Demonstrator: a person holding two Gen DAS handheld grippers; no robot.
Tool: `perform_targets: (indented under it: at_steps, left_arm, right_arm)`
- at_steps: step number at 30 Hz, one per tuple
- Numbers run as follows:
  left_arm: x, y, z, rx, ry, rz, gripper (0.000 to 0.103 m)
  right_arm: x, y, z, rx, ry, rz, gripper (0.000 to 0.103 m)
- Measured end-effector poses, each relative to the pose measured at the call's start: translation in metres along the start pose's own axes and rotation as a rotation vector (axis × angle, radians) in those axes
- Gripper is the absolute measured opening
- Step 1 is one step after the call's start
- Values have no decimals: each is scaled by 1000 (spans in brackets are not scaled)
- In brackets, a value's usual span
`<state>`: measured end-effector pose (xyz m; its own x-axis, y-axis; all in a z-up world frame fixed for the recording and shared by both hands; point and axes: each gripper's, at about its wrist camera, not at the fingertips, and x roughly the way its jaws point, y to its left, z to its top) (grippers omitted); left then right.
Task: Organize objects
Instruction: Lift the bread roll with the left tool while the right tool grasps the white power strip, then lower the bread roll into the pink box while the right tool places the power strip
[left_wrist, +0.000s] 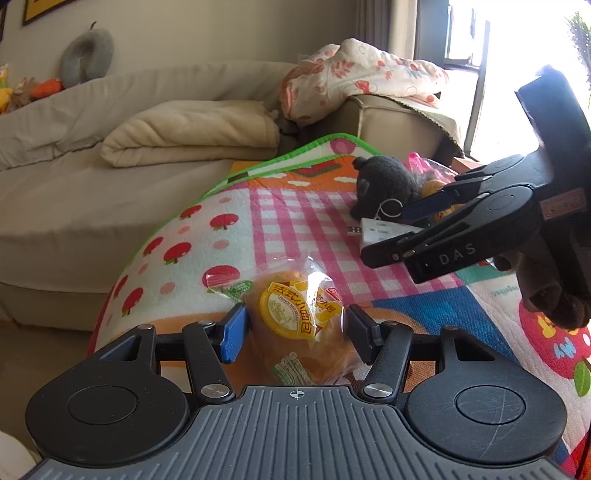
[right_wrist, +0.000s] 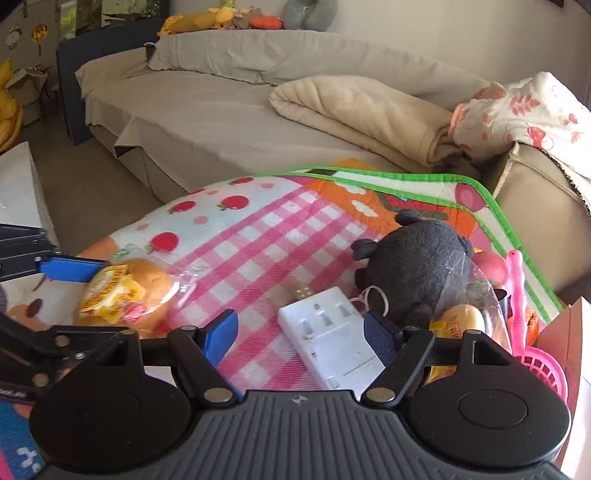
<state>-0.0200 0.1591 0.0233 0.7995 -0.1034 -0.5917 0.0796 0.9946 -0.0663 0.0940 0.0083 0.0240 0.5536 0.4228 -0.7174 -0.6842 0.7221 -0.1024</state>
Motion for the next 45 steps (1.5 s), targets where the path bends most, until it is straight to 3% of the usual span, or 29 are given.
perform_targets:
  at_steps: [5,10,13,16,19,20,23,27,29,35,41,45]
  left_arm:
    - [-1,1,-2,-15,0,5,63]
    - [-1,0,-2,-9,1,8,63]
    - [-2,0,-3,-4,1,9,63]
    - [-2,-1,-3,-10,4,18,63]
    - [-3,-3,-4,-11,4,32,63]
    - [-4,-4,-4,-10,4,37,63]
    - [-5,-8,-4,-1,6,56,63]
    - [-9,-18,-4,49,3,83,63]
    - [-15,-25,-5,75,7,52,62]
    - [-30,-70,7,111,10,-157,61]
    - [-20,-154,76,205,-106,-330,62]
    - [13,-218,124,218,-184,-423,63]
  right_arm:
    - [6,-19,-1,33,28,21,77]
    - [-26,-5,-14,53,55,271,77]
    - [-32,5,-15,49,32,215,77]
    - [-12,1,-9,132,66,132,77]
    - [8,1,-6,186,87,67,68]
    - [8,7,-6,162,78,42,58]
    - [-2,21,-10,98,85,5,50]
    - [-44,20,-33,95,62,9,49]
    - [-74,13,-50,118,45,-4,49]
    - [-168,-9,-111,170,-21,-133,49]
    - [-230,-43,-147,280,-104,-235,49]
    - [-248,-60,-160,329,-146,-285,49]
